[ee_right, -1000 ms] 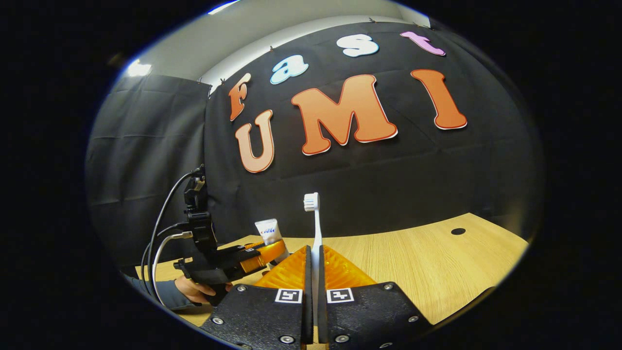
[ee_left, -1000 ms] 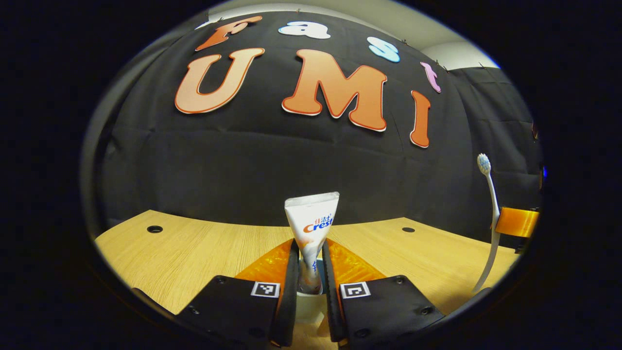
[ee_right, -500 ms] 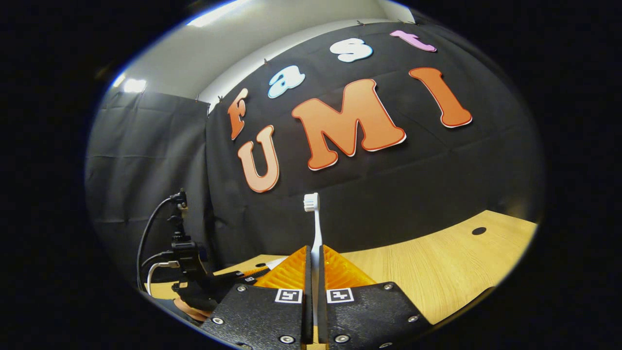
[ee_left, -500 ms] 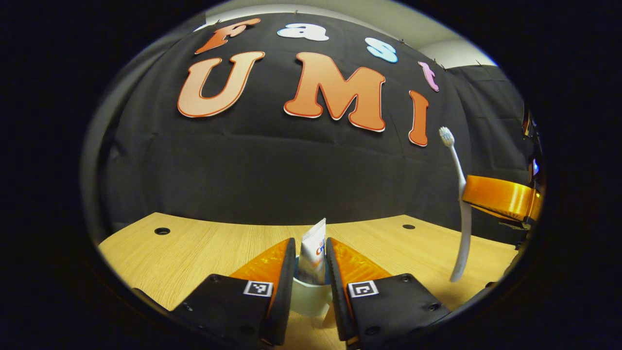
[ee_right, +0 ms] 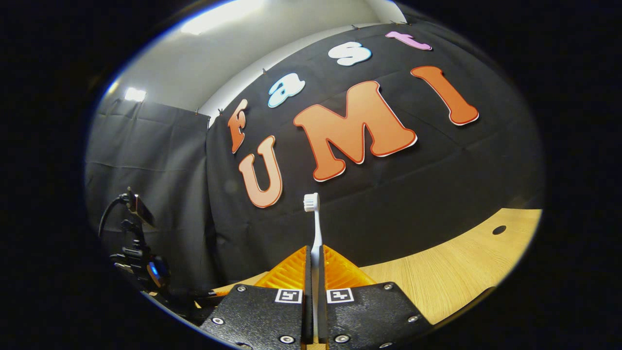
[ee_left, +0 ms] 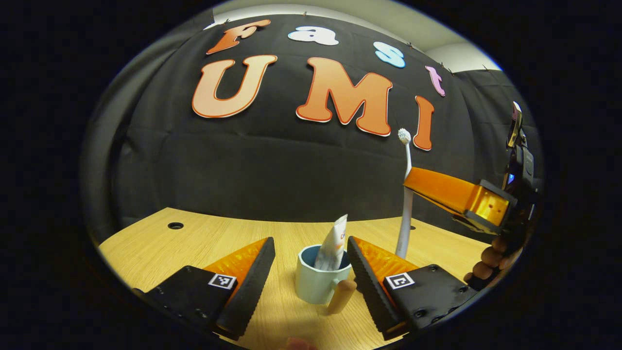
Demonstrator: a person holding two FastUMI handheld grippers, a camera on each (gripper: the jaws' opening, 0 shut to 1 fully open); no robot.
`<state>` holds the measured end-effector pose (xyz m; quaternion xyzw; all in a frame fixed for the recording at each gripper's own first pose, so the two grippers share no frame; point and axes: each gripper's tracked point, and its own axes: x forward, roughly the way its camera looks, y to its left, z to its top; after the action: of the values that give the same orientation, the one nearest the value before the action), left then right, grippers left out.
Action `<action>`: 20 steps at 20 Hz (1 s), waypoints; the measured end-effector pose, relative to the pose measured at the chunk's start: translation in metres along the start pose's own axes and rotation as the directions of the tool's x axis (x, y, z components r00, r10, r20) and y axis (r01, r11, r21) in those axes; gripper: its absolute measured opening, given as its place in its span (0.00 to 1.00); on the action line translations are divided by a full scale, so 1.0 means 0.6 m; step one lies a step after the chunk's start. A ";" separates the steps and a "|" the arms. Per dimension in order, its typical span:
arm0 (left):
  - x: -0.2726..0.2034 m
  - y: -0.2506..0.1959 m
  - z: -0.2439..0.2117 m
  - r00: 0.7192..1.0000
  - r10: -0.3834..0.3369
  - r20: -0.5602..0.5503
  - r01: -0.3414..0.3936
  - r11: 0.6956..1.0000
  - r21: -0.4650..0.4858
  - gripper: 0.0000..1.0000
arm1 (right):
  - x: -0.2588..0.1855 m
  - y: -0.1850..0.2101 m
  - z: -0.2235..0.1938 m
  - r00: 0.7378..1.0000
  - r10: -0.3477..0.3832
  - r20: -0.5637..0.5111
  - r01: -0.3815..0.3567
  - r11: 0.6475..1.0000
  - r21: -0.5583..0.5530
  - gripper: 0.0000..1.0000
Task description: Put the toothbrush and toothpaste on the desktop into the cup, then pick up the cup and place it on the coaster on the desktop.
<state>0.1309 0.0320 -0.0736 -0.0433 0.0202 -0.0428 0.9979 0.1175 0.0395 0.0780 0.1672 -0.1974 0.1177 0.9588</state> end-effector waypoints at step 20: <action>-0.063 0.047 -0.014 0.997 0.075 0.000 -0.075 0.996 -0.055 0.96 | 0.075 -0.016 -0.134 1.000 -0.030 0.004 0.030 0.999 0.040 0.05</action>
<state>0.0950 0.0626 -0.0832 -0.0702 0.0221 -0.0046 0.9973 0.1879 0.0672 0.0242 0.1897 -0.1946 0.1069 0.9564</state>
